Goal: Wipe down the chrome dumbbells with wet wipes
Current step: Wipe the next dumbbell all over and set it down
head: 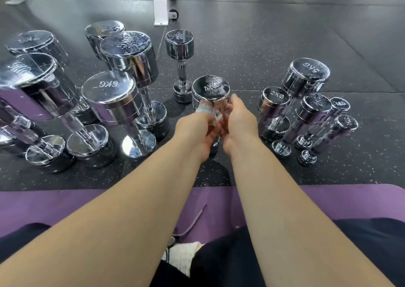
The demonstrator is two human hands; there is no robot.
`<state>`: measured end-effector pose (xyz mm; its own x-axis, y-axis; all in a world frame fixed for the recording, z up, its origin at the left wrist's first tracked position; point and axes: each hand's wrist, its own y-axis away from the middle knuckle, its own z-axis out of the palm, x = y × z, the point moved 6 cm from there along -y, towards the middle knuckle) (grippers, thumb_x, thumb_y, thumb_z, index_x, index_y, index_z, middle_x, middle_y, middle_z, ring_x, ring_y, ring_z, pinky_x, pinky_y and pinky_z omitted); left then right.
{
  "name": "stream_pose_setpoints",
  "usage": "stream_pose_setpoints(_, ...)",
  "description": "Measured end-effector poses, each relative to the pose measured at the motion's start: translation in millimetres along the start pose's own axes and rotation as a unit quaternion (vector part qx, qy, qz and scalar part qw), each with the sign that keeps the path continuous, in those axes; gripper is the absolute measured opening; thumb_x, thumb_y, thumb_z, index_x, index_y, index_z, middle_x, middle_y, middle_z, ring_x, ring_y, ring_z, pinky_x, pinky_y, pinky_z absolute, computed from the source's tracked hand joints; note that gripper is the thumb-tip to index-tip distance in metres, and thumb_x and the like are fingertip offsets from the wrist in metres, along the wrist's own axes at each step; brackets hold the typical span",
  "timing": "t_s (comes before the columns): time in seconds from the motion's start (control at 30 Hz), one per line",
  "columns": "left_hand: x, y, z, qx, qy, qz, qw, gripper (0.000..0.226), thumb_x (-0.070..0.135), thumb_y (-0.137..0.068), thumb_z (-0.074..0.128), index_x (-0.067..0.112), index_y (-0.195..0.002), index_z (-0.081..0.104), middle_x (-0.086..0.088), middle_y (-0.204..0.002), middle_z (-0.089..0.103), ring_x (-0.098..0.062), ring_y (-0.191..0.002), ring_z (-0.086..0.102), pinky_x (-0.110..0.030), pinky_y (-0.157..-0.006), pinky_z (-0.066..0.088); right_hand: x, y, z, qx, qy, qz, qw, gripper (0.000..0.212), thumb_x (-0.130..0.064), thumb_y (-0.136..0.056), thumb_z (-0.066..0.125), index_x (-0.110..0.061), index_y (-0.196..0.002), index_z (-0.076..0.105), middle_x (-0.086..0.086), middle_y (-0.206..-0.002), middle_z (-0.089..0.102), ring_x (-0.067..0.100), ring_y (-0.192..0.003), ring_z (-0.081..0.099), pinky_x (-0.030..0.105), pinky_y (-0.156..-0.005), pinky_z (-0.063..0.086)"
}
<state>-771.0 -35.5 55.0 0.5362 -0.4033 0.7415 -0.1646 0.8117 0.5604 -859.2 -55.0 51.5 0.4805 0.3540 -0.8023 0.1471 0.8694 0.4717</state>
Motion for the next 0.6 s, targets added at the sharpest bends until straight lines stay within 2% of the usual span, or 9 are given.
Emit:
stream_pose_setpoints(0.07,3,-1,-8,0.018,-0.043,0.014,0.999,0.022,-0.012,-0.088,0.053,0.006,-0.076,0.057,-0.008,-0.072,0.056,-0.013,-0.06,0.049,-0.019,-0.055,0.041,2,4,0,-0.026,-0.018,0.049,0.998,0.022,-0.023,-0.094,0.053,-0.013,-0.079,0.066,0.004,-0.075,0.069,0.015,-0.062,0.062,0.023,-0.054,0.049)
stream_pose_setpoints(0.13,8,0,-14,0.025,-0.062,0.028,0.997,0.021,-0.009,-0.087,0.06,0.008,-0.075,0.06,-0.004,-0.069,0.057,-0.01,-0.056,0.05,-0.016,-0.052,0.041,2,11,6,-0.076,-0.08,0.091,0.99,0.025,-0.014,-0.096,0.046,-0.007,-0.081,0.063,0.009,-0.078,0.067,0.017,-0.069,0.061,0.023,-0.064,0.05)
stream_pose_setpoints(0.2,14,7,-12,0.007,-0.052,0.04,0.998,0.018,-0.007,-0.086,0.061,0.008,-0.075,0.063,-0.001,-0.064,0.06,-0.005,-0.048,0.053,-0.013,-0.048,0.042,-1,14,10,-0.118,-0.113,0.095,0.982,0.024,-0.002,-0.096,0.041,-0.004,-0.08,0.059,0.01,-0.079,0.06,0.016,-0.068,0.054,0.021,-0.066,0.046)
stream_pose_setpoints(0.27,19,12,-9,-0.014,-0.066,0.049,0.997,0.02,-0.002,-0.084,0.056,0.012,-0.073,0.064,0.003,-0.055,0.06,-0.004,-0.041,0.049,-0.015,-0.046,0.038,-1,18,16,-0.163,-0.062,0.076,0.982,0.022,0.007,-0.093,0.044,-0.003,-0.084,0.061,0.009,-0.082,0.059,0.014,-0.068,0.053,0.02,-0.068,0.043)
stream_pose_setpoints(0.33,24,12,-10,-0.018,-0.11,0.066,0.992,0.022,0.002,-0.082,0.048,0.015,-0.07,0.061,0.008,-0.046,0.055,-0.005,-0.04,0.044,-0.018,-0.045,0.033,4,20,22,-0.184,-0.018,0.067,0.981,0.02,0.009,-0.09,0.051,-0.001,-0.1,0.065,0.008,-0.091,0.062,0.014,-0.07,0.057,0.02,-0.07,0.045)
stream_pose_setpoints(0.4,30,8,-14,-0.002,-0.184,0.096,0.978,0.016,0.005,-0.082,0.052,0.017,-0.072,0.056,0.009,-0.046,0.052,-0.008,-0.047,0.046,-0.02,-0.048,0.034,11,15,21,-0.144,-0.034,0.077,0.986,0.033,0.013,-0.089,0.051,-0.004,-0.115,0.063,0.006,-0.097,0.063,0.011,-0.066,0.059,0.015,-0.056,0.048)
stream_pose_setpoints(0.47,33,3,-19,0.021,-0.246,0.127,0.961,0.014,0.01,-0.082,0.065,0.018,-0.077,0.055,0.005,-0.061,0.058,-0.012,-0.059,0.049,-0.024,-0.056,0.039,14,11,14,-0.088,-0.073,0.087,0.99,0.029,0.017,-0.089,0.047,-0.003,-0.102,0.064,0.007,-0.094,0.063,0.012,-0.065,0.059,0.013,-0.047,0.047)
stream_pose_setpoints(0.53,31,2,-20,0.011,-0.224,0.133,0.966,0.02,0.008,-0.079,0.074,0.016,-0.084,0.056,0.001,-0.074,0.062,-0.013,-0.064,0.054,-0.026,-0.06,0.044,8,11,5,-0.042,-0.103,0.077,0.991,0.026,0.02,-0.087,0.046,-0.001,-0.083,0.061,0.008,-0.085,0.063,0.013,-0.065,0.058,0.012,-0.044,0.046)
stream_pose_setpoints(0.6,31,2,-18,-0.019,-0.131,0.123,0.984,0.021,0.0,-0.079,0.069,0.011,-0.094,0.058,-0.003,-0.079,0.066,-0.013,-0.065,0.06,-0.023,-0.061,0.05,-3,11,0,-0.004,-0.119,0.029,0.992,0.027,0.023,-0.082,0.047,0.0,-0.075,0.057,0.009,-0.077,0.06,0.013,-0.062,0.057,0.013,-0.045,0.046)
